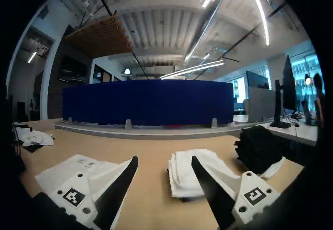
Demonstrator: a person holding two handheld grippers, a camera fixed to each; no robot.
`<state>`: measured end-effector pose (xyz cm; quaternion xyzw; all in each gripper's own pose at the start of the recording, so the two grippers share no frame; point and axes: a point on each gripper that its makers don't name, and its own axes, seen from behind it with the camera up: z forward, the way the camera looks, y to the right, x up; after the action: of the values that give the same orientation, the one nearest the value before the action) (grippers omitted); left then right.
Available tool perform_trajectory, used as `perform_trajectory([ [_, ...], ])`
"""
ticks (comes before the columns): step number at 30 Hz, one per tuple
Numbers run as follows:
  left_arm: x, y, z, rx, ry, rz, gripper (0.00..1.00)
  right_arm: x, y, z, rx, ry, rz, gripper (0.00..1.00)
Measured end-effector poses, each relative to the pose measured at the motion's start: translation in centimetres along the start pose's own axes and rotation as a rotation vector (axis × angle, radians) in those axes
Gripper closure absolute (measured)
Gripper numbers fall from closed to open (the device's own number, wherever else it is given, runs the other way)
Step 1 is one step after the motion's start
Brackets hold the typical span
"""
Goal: Fold towel
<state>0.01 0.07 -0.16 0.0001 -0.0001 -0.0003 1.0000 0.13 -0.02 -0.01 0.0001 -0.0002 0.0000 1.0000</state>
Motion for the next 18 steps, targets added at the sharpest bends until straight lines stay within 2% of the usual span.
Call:
perform_trajectory([
  [18,0.03,-0.01,0.03,0.000,0.000,-0.001,0.01,-0.05,0.06,-0.04,0.000,0.000,-0.001,0.00],
])
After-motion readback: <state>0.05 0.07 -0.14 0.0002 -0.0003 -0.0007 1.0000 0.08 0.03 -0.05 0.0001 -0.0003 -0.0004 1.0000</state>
